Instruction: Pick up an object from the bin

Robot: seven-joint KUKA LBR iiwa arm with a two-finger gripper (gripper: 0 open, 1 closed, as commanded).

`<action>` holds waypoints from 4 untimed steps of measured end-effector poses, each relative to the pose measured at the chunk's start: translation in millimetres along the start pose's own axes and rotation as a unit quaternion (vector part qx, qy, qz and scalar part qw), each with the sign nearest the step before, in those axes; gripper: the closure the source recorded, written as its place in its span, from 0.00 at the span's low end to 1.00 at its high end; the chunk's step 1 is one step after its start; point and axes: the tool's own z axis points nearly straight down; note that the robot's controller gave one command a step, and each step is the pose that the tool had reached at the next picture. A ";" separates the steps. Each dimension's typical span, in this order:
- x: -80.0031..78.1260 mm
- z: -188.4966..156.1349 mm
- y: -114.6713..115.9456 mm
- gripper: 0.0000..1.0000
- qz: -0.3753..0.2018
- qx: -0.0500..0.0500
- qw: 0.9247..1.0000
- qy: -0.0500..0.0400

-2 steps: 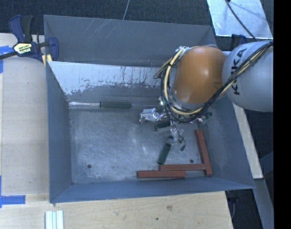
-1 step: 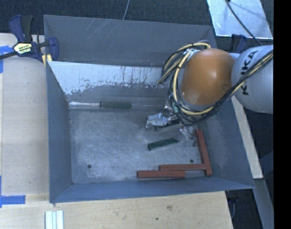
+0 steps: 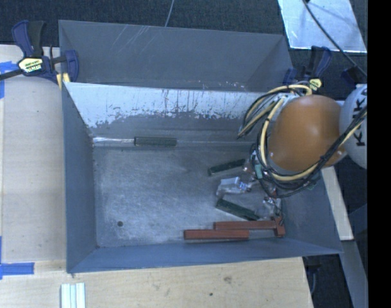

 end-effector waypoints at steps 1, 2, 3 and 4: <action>-81.1 5.0 -20.9 0.00 -0.015 0.002 1.000 0.000; -62.0 -12.5 -31.6 0.00 0.026 0.000 1.000 -0.003; -29.8 0.2 -9.9 0.00 0.051 0.004 0.999 0.000; -62.1 8.2 72.4 0.00 -0.003 0.001 1.000 -0.002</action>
Offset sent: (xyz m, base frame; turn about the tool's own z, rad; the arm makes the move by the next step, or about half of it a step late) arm 0.0453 -0.0282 0.0324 0.1752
